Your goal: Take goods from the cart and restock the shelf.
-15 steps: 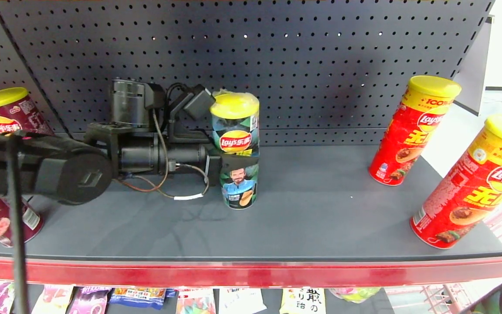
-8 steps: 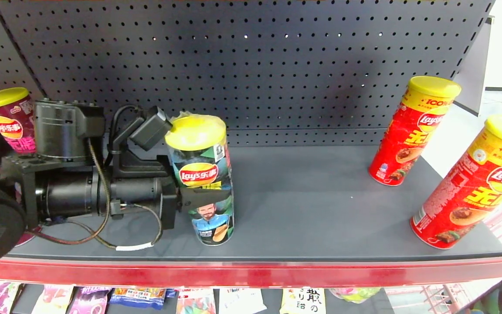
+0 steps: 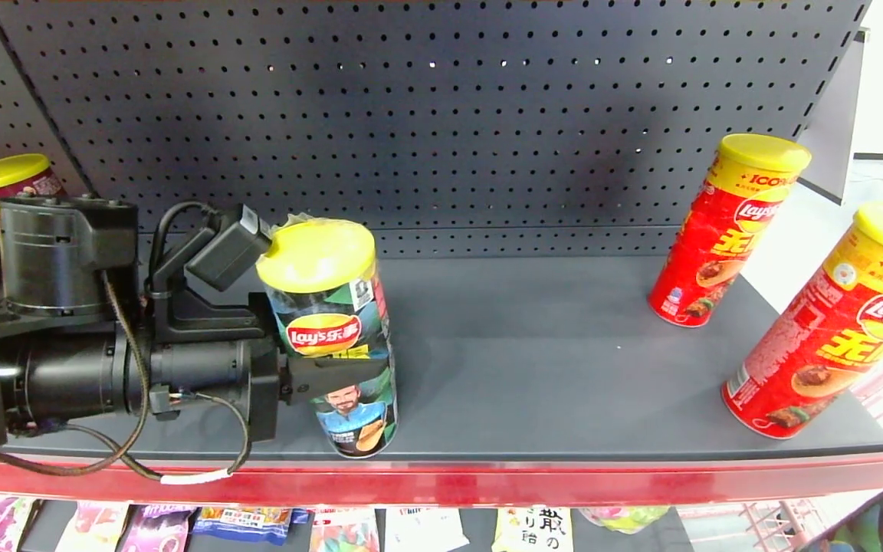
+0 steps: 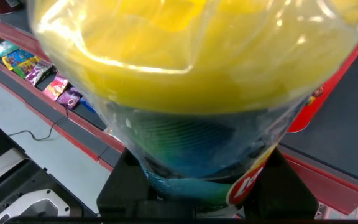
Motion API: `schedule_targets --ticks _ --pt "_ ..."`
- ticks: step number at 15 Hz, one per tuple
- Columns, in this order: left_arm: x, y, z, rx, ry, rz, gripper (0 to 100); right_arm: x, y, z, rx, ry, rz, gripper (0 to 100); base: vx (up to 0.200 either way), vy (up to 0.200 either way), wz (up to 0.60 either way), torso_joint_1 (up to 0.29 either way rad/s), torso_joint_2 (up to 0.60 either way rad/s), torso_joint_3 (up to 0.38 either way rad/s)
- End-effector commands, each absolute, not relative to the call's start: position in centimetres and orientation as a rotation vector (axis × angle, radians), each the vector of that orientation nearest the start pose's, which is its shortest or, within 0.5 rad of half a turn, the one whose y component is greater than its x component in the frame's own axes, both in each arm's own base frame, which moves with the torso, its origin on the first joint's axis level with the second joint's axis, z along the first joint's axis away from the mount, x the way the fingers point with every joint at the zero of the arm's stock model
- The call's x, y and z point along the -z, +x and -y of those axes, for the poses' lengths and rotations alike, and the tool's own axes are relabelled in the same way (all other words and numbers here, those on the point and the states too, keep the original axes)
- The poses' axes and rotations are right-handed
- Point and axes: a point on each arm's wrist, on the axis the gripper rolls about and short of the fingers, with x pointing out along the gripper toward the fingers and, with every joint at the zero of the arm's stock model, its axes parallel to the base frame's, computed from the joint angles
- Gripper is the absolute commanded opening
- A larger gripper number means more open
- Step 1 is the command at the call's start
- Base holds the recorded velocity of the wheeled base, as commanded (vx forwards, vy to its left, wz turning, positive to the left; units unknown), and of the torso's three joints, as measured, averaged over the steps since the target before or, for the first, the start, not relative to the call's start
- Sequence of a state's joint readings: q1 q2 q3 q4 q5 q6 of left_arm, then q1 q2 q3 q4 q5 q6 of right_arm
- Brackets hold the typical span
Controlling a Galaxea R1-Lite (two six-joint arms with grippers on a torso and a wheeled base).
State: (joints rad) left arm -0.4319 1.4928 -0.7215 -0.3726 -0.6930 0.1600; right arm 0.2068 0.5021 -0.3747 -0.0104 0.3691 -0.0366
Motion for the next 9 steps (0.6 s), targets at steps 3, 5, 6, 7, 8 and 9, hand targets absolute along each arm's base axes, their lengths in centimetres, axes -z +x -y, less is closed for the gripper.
schedule_targets --ticks 3,5,6,7,8,9 --pt "-19.45 21.49 11.52 1.148 0.086 -0.321 0 -18.63 1.81 -1.21 -0.578 -0.026 -0.106 0 0.000 0.000 0.00 0.000 0.00 0.000" --pt "-19.45 21.45 11.51 1.150 0.086 -0.321 0 -18.77 1.81 -1.21 -0.578 -0.026 -0.104 0 0.000 0.000 0.00 0.000 0.00 0.000" --pt "-19.27 21.38 11.48 1.150 0.084 -0.329 0 -18.82 1.92 -1.23 -0.577 -0.026 -0.107 0 0.000 0.000 0.00 0.000 0.00 0.000" --pt "-19.27 21.38 11.48 1.150 0.084 -0.329 0 -18.82 1.92 -1.23 -0.577 -0.026 -0.107 0 0.000 0.000 0.00 0.000 0.00 0.000" --pt "-19.20 21.32 11.45 1.151 0.084 -0.330 0 -18.96 2.02 -1.25 -0.578 -0.026 -0.106 0 0.000 0.000 0.00 0.000 0.00 0.000" --pt "-19.24 21.29 11.43 1.151 0.084 -0.329 0 -18.99 2.01 -1.25 -0.577 -0.026 -0.106 0 0.000 0.000 0.00 0.000 0.00 0.000"
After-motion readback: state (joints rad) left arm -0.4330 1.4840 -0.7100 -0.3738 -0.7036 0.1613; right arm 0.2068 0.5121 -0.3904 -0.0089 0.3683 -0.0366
